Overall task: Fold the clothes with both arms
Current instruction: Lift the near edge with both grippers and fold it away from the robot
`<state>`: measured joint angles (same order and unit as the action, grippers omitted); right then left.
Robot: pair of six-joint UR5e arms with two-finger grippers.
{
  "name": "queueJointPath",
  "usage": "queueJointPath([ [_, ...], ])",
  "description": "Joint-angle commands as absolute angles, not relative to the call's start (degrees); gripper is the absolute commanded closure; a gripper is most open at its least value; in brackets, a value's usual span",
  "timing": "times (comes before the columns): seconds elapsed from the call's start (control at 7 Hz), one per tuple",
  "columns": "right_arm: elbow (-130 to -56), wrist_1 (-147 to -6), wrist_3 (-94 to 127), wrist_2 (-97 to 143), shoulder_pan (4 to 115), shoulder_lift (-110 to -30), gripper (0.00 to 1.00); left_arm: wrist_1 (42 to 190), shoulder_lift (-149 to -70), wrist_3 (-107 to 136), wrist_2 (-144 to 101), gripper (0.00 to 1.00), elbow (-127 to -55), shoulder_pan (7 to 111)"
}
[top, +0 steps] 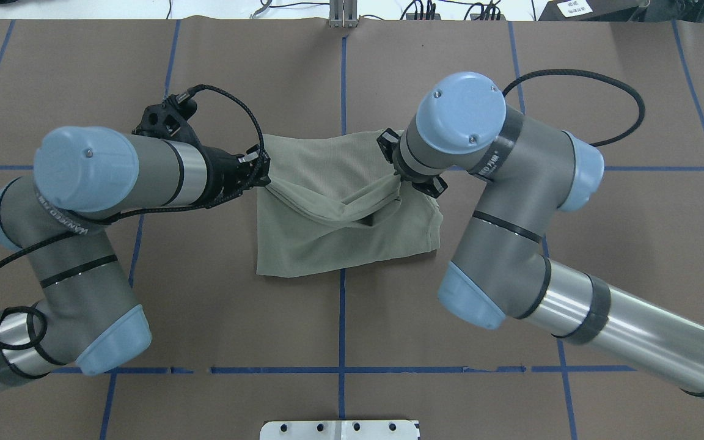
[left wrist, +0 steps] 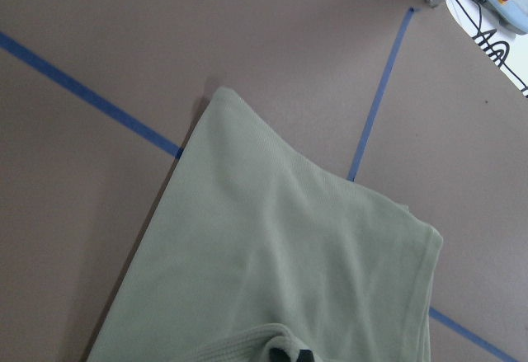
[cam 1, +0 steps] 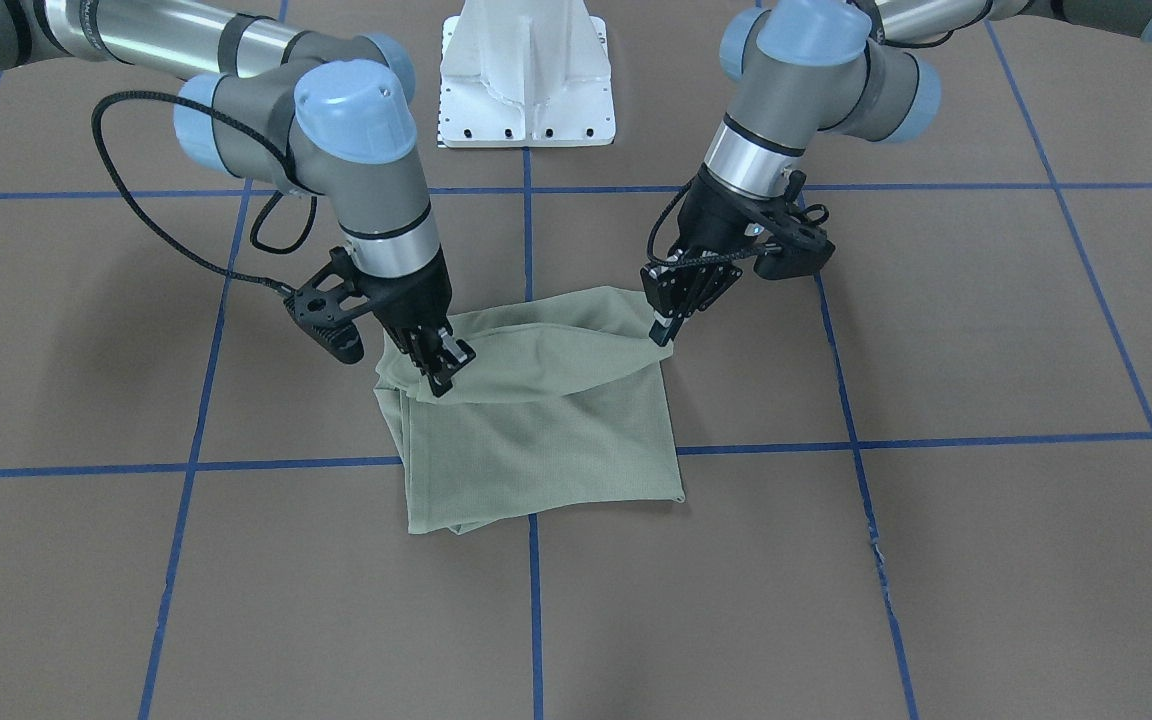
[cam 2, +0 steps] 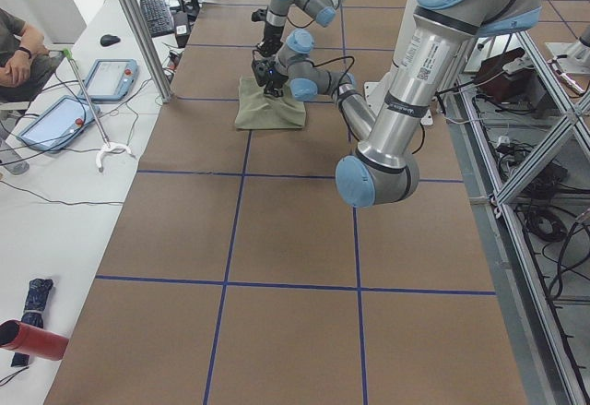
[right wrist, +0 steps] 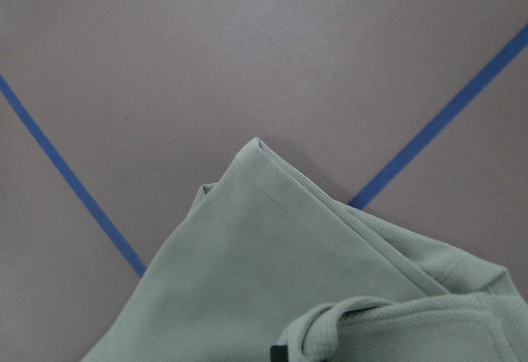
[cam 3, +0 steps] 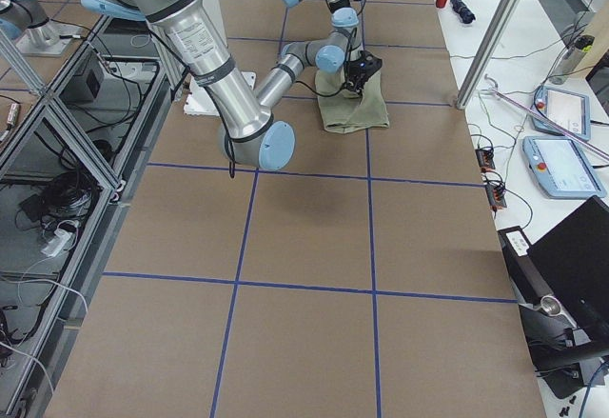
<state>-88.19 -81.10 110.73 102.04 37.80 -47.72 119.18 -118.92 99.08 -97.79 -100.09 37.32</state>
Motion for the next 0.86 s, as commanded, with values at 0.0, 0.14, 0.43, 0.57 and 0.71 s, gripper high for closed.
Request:
queueJointPath([
  [0.0,-81.0,-78.0,110.0,102.7,38.6,-45.1,1.00,126.5,-121.0,98.3,-97.7,1.00,-91.3,38.6],
  [0.14,-78.1,-77.3,108.0,102.7,38.8,-44.0,1.00,129.0,-122.6,97.1,-97.6,1.00,-86.5,38.8],
  [0.43,-67.1,-66.3,97.3,102.7,41.0,-43.8,0.14,135.5,-126.5,89.4,-97.1,0.52,-73.5,42.4],
  [0.57,-63.8,-64.9,85.5,107.2,45.8,-42.9,0.00,136.8,-126.4,82.5,-97.2,0.42,-71.1,46.5],
  [0.71,-63.4,-65.1,79.9,109.6,47.6,-43.0,0.00,137.2,-125.7,81.0,-97.2,0.41,-71.2,47.0],
])
